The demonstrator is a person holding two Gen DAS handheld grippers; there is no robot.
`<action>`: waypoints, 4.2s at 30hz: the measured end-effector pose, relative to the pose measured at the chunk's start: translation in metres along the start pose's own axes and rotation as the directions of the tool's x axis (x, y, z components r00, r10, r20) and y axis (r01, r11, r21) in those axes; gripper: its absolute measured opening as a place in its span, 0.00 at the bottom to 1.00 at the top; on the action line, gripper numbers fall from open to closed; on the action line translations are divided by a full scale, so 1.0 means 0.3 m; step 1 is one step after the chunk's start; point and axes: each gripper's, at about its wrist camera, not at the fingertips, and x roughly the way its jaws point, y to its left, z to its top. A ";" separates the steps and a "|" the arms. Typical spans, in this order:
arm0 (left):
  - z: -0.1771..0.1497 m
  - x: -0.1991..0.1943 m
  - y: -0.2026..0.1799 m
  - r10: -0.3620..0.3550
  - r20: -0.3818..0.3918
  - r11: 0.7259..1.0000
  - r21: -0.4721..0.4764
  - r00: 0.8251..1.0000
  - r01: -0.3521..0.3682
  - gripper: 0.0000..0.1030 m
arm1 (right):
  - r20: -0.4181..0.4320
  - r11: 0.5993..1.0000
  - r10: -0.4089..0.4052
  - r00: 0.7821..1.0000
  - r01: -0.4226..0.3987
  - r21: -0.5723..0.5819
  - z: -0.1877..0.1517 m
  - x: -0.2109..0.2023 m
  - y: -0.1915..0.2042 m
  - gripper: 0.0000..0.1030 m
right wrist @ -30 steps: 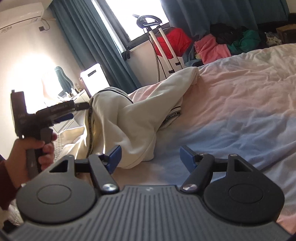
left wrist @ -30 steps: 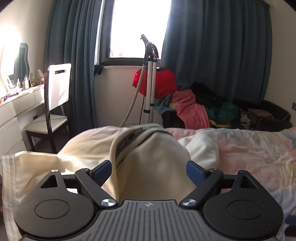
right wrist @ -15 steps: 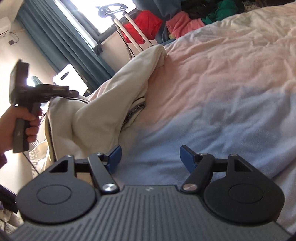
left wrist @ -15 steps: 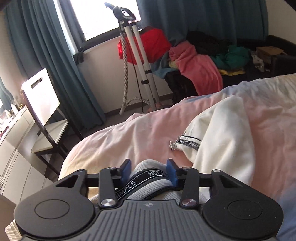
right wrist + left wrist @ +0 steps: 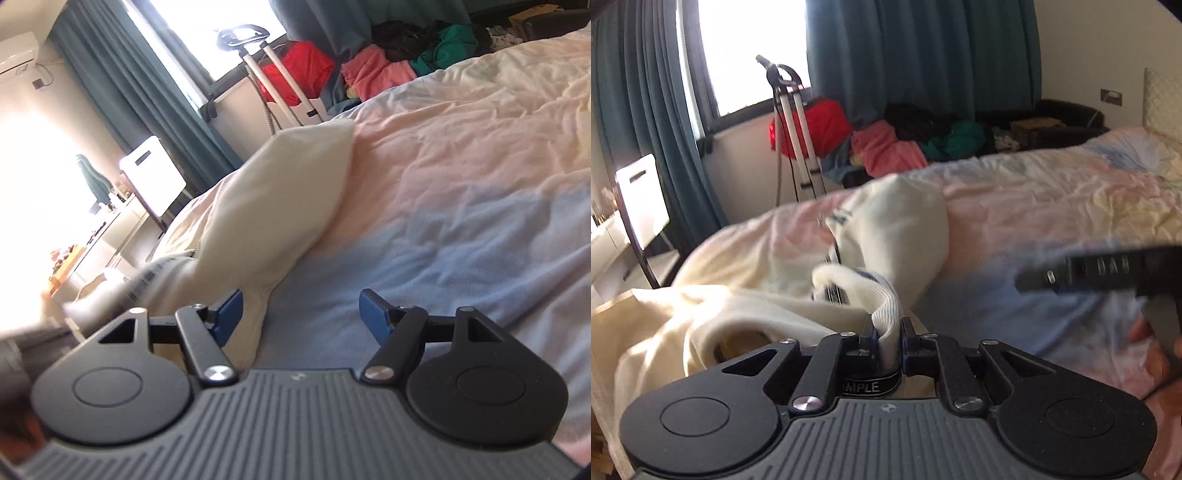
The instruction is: Fold clothes
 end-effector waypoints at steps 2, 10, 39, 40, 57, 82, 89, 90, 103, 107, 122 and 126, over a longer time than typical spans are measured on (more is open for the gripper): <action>-0.088 0.047 -0.024 -0.012 -0.059 0.999 -0.048 0.998 0.010 0.10 | -0.003 0.999 -0.003 1.000 0.003 -0.037 -0.020 -0.017 0.019 0.71; -0.137 0.097 0.048 -0.074 -0.073 0.969 -0.240 0.995 0.055 0.12 | 0.039 0.989 0.009 0.999 -0.003 -0.148 -0.013 -0.060 0.085 0.65; -0.275 0.228 0.265 -0.330 0.198 0.782 -0.491 0.923 0.385 0.15 | 0.000 0.770 -0.435 0.901 0.372 -0.518 0.490 1.123 0.461 0.17; -0.276 0.222 0.267 -0.332 0.201 0.779 -0.493 0.922 0.388 0.15 | 0.023 0.788 -0.414 0.910 0.371 -0.491 0.506 1.086 0.457 0.12; -0.229 0.104 0.127 -0.223 0.131 0.932 -0.263 0.966 0.250 0.19 | 0.296 0.886 -0.460 0.837 0.410 0.218 0.611 -0.079 -0.169 0.08; -0.221 0.070 -0.030 -0.059 0.073 0.991 -0.119 0.996 0.067 0.22 | 0.019 0.682 -0.196 0.980 0.123 0.721 0.133 -0.100 -0.693 0.51; -0.210 0.029 -0.008 -0.039 0.175 0.988 -0.142 0.984 0.064 0.06 | 0.034 0.740 -0.287 0.957 0.199 0.642 0.189 -0.057 -0.688 0.12; -0.206 0.015 0.001 -0.037 0.197 0.985 -0.156 0.980 0.068 0.05 | 0.060 0.738 -0.290 0.955 0.183 0.650 0.195 -0.067 -0.689 0.12; -0.194 -0.164 -0.164 -0.369 0.243 0.929 0.109 0.897 0.353 0.11 | 0.339 0.709 -0.492 0.802 0.144 0.690 0.231 -0.375 -0.776 0.10; -0.224 -0.065 -0.201 -0.355 0.056 0.932 0.094 0.933 0.349 0.13 | 0.113 0.527 -0.519 0.847 0.212 0.823 0.132 -0.353 -0.909 0.12; -0.391 -0.166 0.422 -0.298 0.097 0.447 -0.865 0.950 0.229 0.78 | 0.091 0.447 -0.487 0.869 0.158 0.881 0.069 -0.377 -0.915 0.45; -0.547 -0.197 0.596 -0.144 0.146 0.067 -0.985 0.979 0.157 0.80 | 0.082 0.444 -0.495 0.865 0.170 0.880 0.066 -0.376 -0.907 0.45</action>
